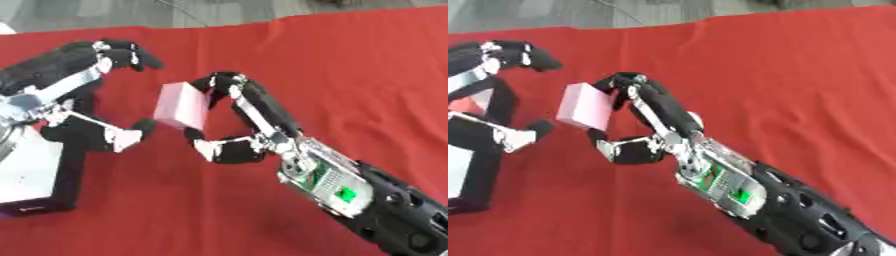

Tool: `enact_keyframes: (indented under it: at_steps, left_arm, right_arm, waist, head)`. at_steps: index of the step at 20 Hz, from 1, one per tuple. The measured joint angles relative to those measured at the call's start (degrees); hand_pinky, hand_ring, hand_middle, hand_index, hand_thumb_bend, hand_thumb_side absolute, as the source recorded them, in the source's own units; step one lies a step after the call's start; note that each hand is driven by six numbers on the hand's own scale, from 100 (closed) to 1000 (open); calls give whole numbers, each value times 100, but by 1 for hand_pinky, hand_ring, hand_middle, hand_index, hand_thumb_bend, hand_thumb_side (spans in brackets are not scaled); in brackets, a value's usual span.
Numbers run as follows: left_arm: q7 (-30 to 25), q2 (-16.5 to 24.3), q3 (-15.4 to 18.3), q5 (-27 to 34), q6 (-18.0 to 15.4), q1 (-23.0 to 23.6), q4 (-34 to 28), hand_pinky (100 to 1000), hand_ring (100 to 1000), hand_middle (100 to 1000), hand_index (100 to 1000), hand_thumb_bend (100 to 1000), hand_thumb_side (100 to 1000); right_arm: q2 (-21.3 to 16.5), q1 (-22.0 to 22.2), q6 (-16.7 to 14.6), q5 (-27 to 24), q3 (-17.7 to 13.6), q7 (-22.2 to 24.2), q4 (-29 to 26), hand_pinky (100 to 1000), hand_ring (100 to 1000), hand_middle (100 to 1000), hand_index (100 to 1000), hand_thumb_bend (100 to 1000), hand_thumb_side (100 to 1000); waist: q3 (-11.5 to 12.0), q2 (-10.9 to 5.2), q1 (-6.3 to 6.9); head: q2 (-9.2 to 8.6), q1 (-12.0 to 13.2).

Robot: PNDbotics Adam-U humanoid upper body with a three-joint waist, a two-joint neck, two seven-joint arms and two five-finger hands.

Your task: Pick up the objects with one hand, pass them to the other hand, and then place them into the box on the other side of the table.

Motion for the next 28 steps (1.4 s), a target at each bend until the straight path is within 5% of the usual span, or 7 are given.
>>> enact_keyframes:
  at_steps: [16,28]
  left_arm:
    - [46,-249,-94,-368,-92,-136,264,861,814,806,894,372,214]
    - [16,-298,-131,-485,-41,-142,318,851,807,785,851,283,184]
  right_arm:
    - [97,-49,-361,363,62,-162,69,702,576,521,580,100,100]
    - [96,-52,-451,505,69,-170,69,704,577,520,579,100,100]
  waist:
    - [0,0,-3]
    - [-21,1,-11]
  head:
    - [-3,62]
    - [-5,111]
